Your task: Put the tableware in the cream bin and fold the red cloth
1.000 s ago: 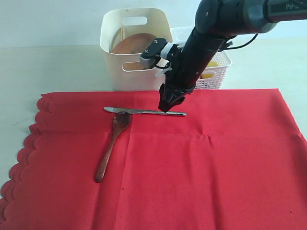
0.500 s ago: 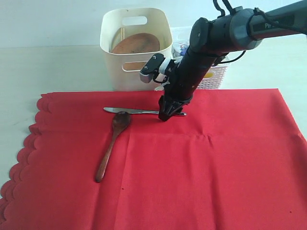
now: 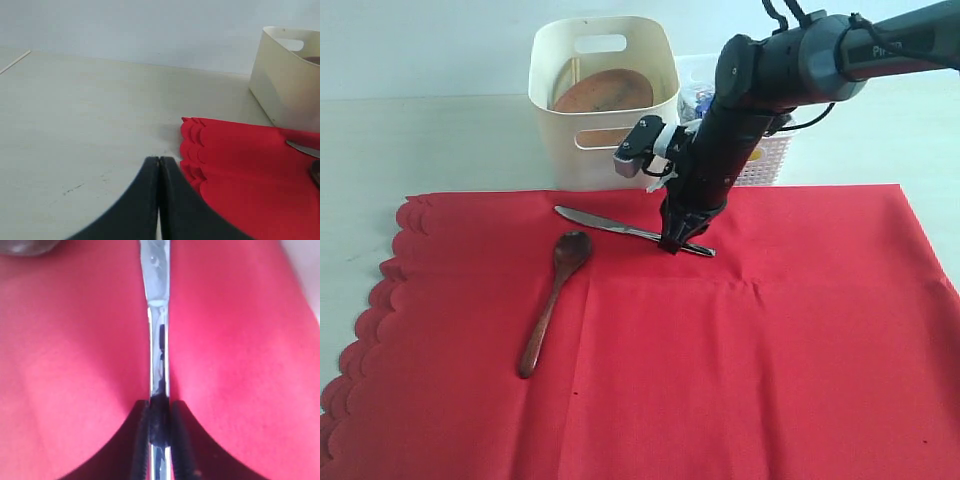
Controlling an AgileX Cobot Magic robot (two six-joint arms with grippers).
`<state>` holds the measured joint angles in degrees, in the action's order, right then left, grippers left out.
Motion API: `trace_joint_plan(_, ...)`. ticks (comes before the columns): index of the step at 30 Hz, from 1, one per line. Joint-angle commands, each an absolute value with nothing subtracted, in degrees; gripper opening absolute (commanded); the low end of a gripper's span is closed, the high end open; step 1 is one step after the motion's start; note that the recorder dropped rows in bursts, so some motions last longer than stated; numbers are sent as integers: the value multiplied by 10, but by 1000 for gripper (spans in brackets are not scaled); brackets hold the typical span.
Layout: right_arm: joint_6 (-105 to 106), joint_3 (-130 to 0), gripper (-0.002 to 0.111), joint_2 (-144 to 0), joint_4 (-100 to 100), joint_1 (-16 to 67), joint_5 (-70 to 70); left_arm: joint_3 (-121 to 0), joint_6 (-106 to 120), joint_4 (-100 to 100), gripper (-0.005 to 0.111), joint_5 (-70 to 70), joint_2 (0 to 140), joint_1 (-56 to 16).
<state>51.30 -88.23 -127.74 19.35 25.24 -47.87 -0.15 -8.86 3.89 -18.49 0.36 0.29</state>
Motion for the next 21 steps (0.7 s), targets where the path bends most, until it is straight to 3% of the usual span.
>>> trace_joint_plan(1, 507, -879, 0, -1242, 183, 253, -498, 0, -90, 39, 1, -183, 0, -1)
trace_joint_plan(21, 484, -879, 0, -1139, 178, 253, -569, 0, -90, 39, 1, -183, 0, -1)
